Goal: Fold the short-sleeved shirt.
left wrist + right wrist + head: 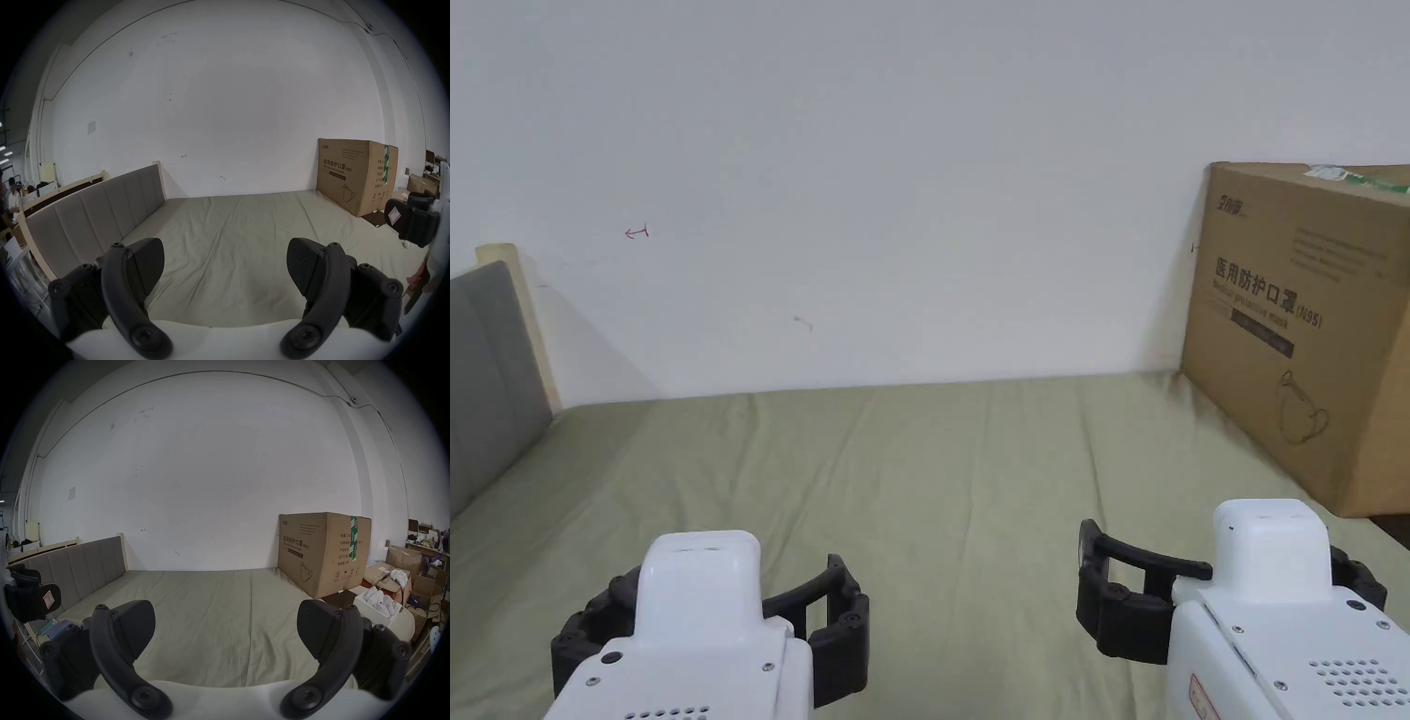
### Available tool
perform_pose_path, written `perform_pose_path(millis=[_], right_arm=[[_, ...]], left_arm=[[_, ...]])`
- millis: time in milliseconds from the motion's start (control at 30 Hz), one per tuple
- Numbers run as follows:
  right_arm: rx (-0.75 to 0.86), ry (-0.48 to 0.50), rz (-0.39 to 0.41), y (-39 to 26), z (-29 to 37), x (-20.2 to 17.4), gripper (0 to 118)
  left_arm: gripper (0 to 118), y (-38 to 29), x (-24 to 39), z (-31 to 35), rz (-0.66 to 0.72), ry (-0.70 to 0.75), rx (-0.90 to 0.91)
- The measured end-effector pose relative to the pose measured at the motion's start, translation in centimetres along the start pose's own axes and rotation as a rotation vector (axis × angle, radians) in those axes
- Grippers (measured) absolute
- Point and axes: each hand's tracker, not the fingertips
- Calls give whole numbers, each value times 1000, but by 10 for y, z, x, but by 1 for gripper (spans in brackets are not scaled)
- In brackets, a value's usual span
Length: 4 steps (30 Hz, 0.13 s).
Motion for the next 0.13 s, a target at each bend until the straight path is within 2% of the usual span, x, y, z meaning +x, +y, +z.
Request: perform_pose_path(millis=[133], right_arm=[[7,-4,13,1,0,-1,116]], left_arm=[[106,3,0,-1,16,24,17]])
